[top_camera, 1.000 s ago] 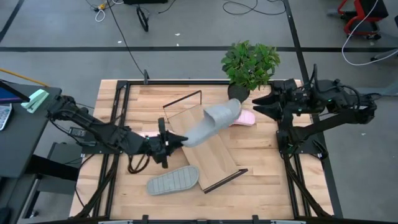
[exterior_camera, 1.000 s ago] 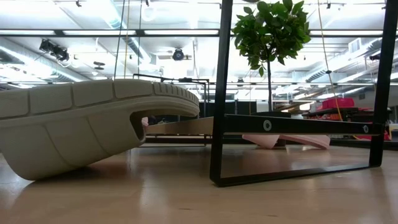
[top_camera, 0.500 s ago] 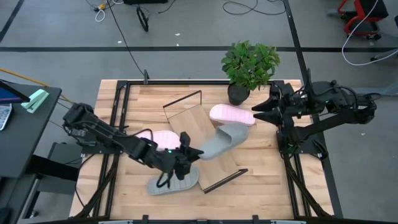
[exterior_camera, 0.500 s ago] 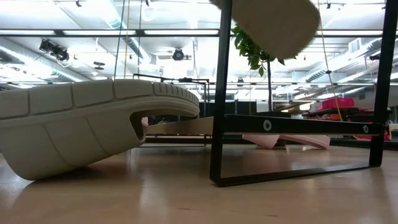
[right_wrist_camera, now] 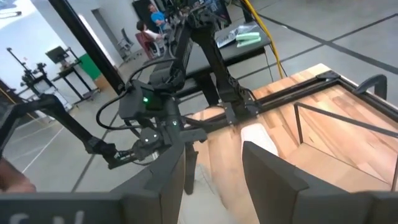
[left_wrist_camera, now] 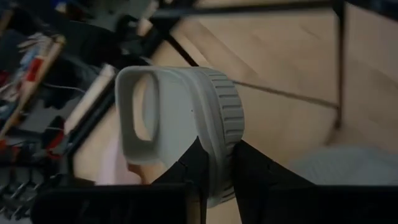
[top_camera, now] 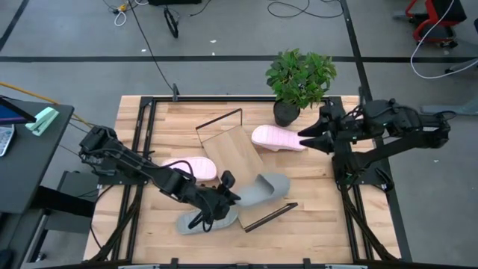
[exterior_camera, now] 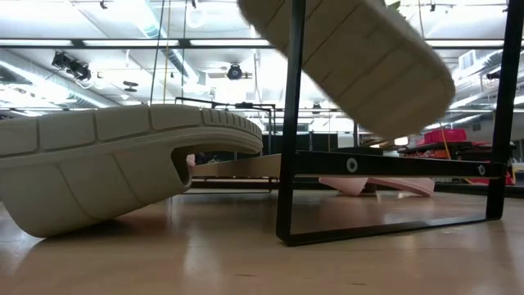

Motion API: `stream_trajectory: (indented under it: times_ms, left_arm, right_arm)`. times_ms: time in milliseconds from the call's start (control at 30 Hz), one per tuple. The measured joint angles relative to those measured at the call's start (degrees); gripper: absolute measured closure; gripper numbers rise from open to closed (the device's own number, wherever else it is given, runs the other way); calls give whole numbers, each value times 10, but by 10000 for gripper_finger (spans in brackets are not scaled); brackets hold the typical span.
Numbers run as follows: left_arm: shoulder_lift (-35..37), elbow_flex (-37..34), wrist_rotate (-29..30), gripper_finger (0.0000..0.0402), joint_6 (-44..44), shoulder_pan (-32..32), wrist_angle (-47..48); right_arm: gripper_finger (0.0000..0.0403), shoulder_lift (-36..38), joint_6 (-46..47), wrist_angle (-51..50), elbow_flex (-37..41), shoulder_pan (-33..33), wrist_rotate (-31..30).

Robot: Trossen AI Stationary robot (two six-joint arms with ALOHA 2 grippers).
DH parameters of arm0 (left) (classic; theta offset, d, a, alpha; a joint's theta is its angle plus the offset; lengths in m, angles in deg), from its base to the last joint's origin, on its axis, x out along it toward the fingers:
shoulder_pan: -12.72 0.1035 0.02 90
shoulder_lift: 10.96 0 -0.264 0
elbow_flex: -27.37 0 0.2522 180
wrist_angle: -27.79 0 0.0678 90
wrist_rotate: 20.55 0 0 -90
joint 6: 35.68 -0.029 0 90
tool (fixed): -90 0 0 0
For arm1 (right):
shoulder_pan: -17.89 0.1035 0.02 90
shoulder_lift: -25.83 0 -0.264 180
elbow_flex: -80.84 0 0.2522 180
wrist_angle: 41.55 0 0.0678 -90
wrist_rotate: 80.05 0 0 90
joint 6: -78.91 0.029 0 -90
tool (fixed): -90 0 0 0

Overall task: Pick and place slides into the shelf
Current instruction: Put the right gray slide on the shelf

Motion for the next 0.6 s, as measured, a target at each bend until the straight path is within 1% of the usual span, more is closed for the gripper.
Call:
stream_trajectory:
  times_ms: [100, 200, 400, 600]
  left_arm:
    - [0, 0, -16, 346, -5, 0, 23]
    - [0, 0, -39, 342, -9, 0, 25]
    - [0, 0, -71, 351, -22, 0, 30]
    - [-9, 0, -88, 342, -51, 5, 37]
  right_arm:
    - [238, -17, 10, 0, 0, 0, 0]
    - [238, -36, 29, 0, 0, 0, 0]
    - [239, -71, 51, 1, 0, 0, 0]
    - [250, -89, 64, 7, 0, 0, 0]
